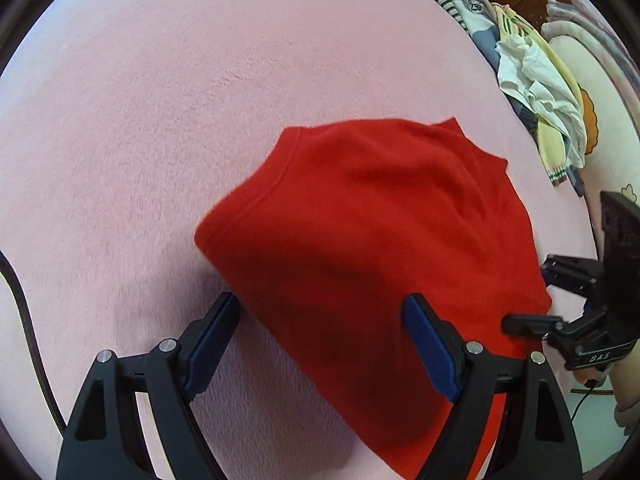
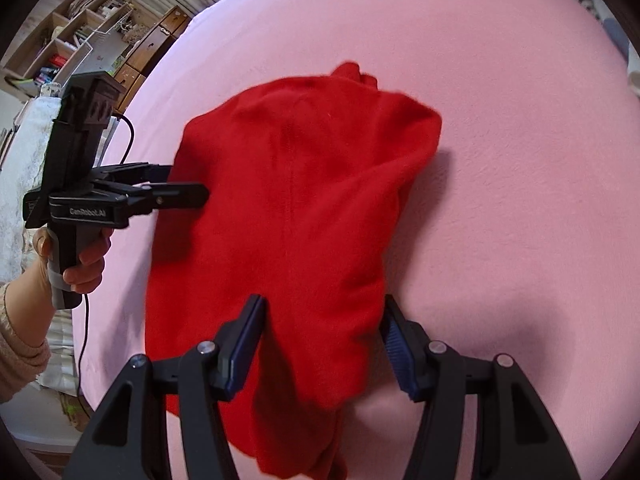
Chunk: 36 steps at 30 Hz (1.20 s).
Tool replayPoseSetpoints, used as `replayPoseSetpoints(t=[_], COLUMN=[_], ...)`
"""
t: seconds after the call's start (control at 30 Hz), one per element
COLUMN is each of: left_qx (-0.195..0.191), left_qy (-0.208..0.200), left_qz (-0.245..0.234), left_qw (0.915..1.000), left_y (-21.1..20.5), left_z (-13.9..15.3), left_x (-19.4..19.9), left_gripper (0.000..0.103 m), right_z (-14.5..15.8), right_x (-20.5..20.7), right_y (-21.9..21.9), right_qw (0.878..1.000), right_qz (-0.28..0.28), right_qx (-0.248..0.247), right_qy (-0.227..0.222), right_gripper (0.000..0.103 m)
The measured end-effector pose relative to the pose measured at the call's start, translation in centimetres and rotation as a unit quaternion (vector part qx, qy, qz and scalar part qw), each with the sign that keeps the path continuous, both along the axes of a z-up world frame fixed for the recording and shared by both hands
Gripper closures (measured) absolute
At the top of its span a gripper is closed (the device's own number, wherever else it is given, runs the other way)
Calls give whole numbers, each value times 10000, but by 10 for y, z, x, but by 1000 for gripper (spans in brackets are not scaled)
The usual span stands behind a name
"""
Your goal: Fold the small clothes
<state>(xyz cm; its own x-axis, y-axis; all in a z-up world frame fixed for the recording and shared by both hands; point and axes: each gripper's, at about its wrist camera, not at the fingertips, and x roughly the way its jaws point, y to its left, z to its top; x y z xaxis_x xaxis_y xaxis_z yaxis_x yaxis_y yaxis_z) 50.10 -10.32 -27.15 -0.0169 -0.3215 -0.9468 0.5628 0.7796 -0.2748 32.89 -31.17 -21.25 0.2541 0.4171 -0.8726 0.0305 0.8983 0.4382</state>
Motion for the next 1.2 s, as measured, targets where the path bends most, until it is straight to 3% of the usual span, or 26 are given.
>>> replayPoseSetpoints(t=[0.23, 0.3, 0.37, 0.47, 0.53, 0.6, 0.73, 0.9, 1.2], left_qx=[-261, -341, -420, -420, -428, -406, -324, -458, -472], left_qy=[89, 18, 34, -115, -202, -339, -648, -662, -915], left_qz=[144, 54, -96, -113, -65, -71, -89, 162, 712], left_qw=[9995, 9994, 9991, 9990, 9989, 9986, 9973, 9966, 9921], left_y=[-1, -8, -14, -20, -19, -17, -16, 1, 53], left_z=[-11, -10, -8, -2, 6, 15, 39, 74, 160], left_x=[8, 3, -3, -9, -12, -17, -31, -41, -78], left_gripper=[16, 30, 66, 83, 86, 87, 88, 88, 88], right_z=[-10, -11, -10, -8, -5, 1, 16, 48, 130], right_x=[9, 12, 16, 14, 11, 8, 2, -3, -23], right_y=[0, 5, 12, 12, 9, 8, 16, 23, 65], right_qw=[9994, 9991, 9990, 9988, 9988, 9985, 9982, 9972, 9916], right_qz=[72, 163, 269, 324, 255, 224, 295, 315, 861], right_qx=[337, 373, 281, 198, 262, 296, 113, 208, 167], right_qy=[-86, -154, -222, -302, -335, -393, -519, -642, -949], right_gripper=[40, 41, 46, 65, 77, 79, 80, 80, 80])
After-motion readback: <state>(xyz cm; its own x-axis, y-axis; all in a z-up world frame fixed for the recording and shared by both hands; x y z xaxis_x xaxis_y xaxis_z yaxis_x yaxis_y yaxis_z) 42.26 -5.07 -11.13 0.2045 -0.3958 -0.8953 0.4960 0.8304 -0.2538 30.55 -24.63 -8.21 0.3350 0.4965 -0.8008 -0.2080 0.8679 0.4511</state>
